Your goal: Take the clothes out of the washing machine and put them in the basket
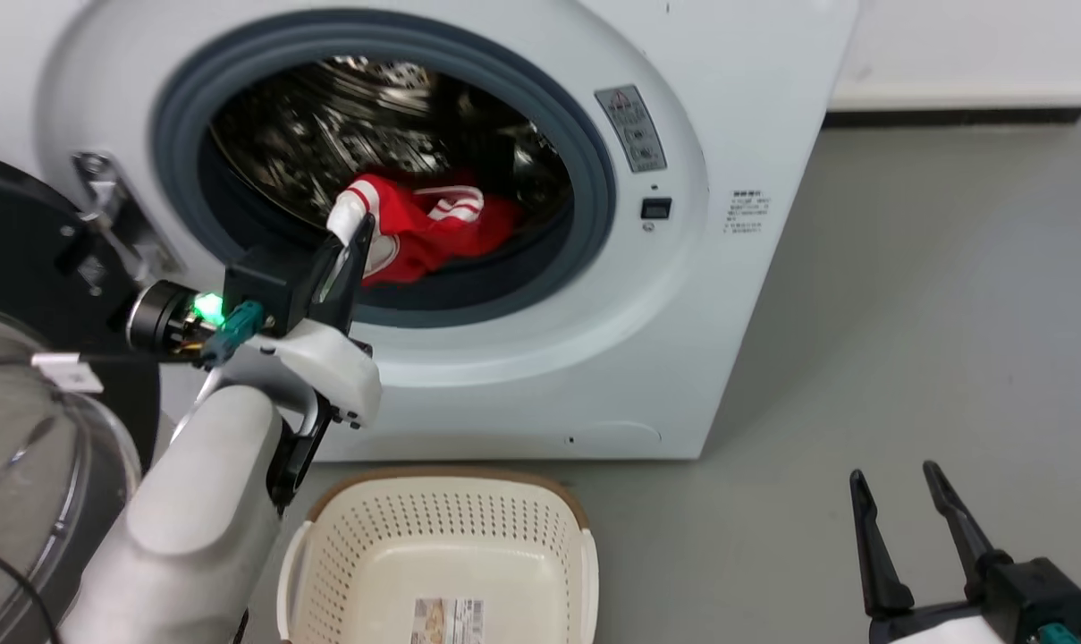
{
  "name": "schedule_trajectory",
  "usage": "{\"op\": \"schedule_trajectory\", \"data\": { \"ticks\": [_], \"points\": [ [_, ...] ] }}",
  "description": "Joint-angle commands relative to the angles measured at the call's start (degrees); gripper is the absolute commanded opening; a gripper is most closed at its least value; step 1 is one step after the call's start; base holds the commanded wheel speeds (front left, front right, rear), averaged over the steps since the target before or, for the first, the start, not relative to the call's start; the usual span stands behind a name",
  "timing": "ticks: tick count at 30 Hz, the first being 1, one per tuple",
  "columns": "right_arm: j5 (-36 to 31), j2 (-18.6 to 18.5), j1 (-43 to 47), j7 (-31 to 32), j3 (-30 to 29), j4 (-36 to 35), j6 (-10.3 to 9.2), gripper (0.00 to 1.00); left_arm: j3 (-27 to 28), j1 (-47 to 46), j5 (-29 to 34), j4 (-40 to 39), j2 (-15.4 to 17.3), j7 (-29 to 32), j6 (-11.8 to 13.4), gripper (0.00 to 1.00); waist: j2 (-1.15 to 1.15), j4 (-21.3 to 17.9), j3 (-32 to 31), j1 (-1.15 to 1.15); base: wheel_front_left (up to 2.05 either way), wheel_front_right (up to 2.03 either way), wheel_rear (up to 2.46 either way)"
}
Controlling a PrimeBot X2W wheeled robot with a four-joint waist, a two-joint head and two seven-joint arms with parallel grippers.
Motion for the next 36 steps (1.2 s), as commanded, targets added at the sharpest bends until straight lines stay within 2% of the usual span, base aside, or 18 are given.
{"op": "schedule_trajectory", "data": {
  "ticks": [1,12,18,27,36],
  "points": [
    [-0.1,0.0,1.2,-0.1,0.0,0.3,-0.06,1.0,0.2,1.9,0.3,-2.6,0.7,-0.4,0.7,0.0,0.0,1.4,-2.7,0.02,0.0,0.0,0.0],
    [0.6,0.0,4.3,-0.1,0.5,0.5,-0.06,1.0,2.4,12.5,0.8,-32.6,8.8,7.5,7.5,0.0,0.0,2.6,-6.8,0.02,0.0,0.0,0.0],
    [0.7,0.0,4.8,-0.1,0.6,0.7,-0.06,1.0,3.4,16.2,1.2,-43.4,11.7,11.3,10.1,0.0,0.0,3.0,-7.5,0.02,0.0,0.0,0.0],
    [0.9,0.0,5.1,-0.1,0.7,0.8,-0.06,1.0,3.0,21.4,1.4,-51.0,13.6,14.0,12.3,0.0,0.0,2.9,-7.4,0.02,0.0,0.0,0.0],
    [0.2,0.0,4.1,-0.1,0.4,0.6,-0.06,1.0,1.3,27.9,-0.1,-49.3,13.8,13.7,12.9,0.0,0.0,1.5,-5.5,0.02,0.0,0.0,0.0]
  ]
}}
